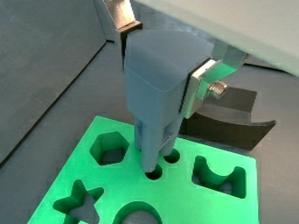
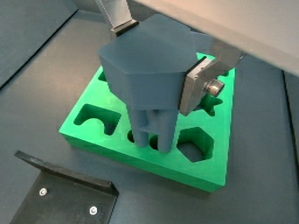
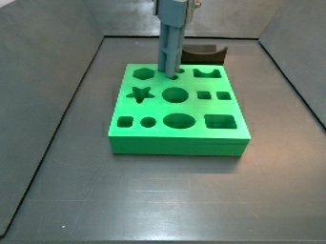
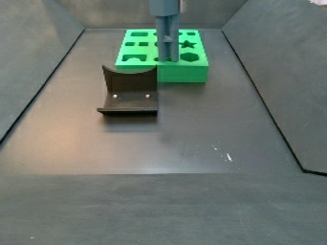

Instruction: Insert the 3 prong object.

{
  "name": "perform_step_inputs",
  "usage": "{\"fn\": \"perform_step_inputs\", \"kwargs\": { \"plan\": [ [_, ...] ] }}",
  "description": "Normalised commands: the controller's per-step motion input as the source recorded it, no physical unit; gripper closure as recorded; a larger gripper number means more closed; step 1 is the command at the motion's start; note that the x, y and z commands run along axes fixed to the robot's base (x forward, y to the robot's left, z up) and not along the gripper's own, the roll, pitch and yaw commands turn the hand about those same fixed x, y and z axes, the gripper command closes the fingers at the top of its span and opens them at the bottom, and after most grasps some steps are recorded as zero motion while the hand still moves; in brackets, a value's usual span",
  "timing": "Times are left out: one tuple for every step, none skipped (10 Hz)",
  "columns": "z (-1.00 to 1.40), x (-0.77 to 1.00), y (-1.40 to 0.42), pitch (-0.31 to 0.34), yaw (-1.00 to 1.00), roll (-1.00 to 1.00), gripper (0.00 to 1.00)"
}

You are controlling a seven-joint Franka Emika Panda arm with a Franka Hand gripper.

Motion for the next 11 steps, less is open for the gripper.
{"fn": "perform_step_inputs", "kwargs": {
  "plan": [
    [-0.35, 0.32, -0.05, -0.026, -0.25, -0.04, 1.00],
    [-0.32, 0.37, -0.06, -0.026, -0.32, -0.07, 1.00],
    [-0.33, 0.35, -0.03, -0.044, -0.35, -0.09, 1.00],
    [-0.37, 0.18, 0.00, -0.056, -0.29, -0.03, 1.00],
    [-0.43, -0.10, 0.00, -0.170, -0.10, 0.00, 1.00],
    [-0.57, -0.17, 0.00, -0.307, -0.01, -0.01, 1.00],
    [-0.56, -0.11, 0.00, -0.301, -0.12, -0.03, 1.00],
    [-0.55, -0.13, -0.02, -0.321, -0.05, 0.00, 1.00],
    [-0.46, -0.11, -0.05, -0.309, 0.00, 0.04, 1.00],
    [-0.34, -0.06, -0.07, -0.276, 0.00, 0.11, 1.00],
    [-0.07, 0.00, 0.01, -0.069, 0.00, -0.03, 1.00]
  ]
}}
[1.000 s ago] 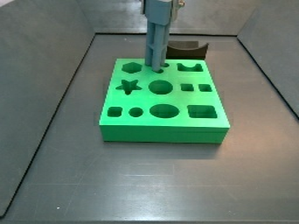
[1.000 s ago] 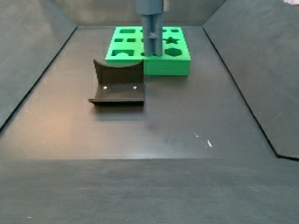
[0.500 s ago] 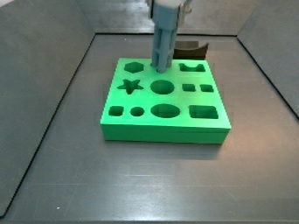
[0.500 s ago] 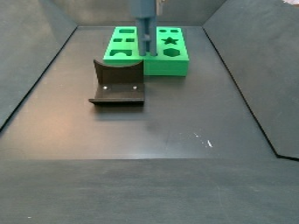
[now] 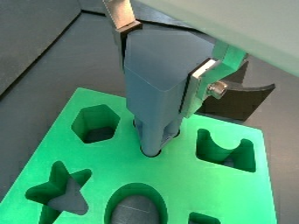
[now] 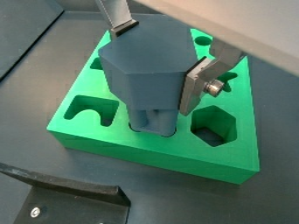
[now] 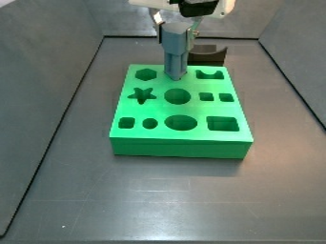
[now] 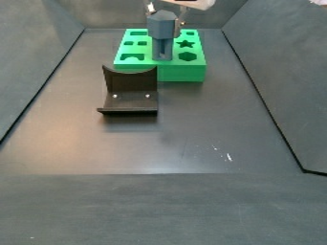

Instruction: Insert the 3 prong object.

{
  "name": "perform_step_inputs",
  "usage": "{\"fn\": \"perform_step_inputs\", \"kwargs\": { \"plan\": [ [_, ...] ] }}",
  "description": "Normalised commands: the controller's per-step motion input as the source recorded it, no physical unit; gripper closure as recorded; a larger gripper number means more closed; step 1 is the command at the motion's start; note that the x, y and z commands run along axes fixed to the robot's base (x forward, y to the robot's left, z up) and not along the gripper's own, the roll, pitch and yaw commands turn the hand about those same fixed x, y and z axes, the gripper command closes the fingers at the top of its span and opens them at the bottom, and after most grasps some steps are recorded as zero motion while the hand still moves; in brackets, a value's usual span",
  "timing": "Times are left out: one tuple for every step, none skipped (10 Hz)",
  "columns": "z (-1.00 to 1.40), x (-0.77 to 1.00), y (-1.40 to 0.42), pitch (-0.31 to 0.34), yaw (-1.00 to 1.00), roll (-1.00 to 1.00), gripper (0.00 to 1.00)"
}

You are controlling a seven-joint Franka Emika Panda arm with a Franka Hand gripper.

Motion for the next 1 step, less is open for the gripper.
{"fn": "perform_step_inputs", "kwargs": {
  "plan": [
    [0.00, 0.00, 0.00, 0.000, 0.00, 0.00, 1.00]
  ]
}}
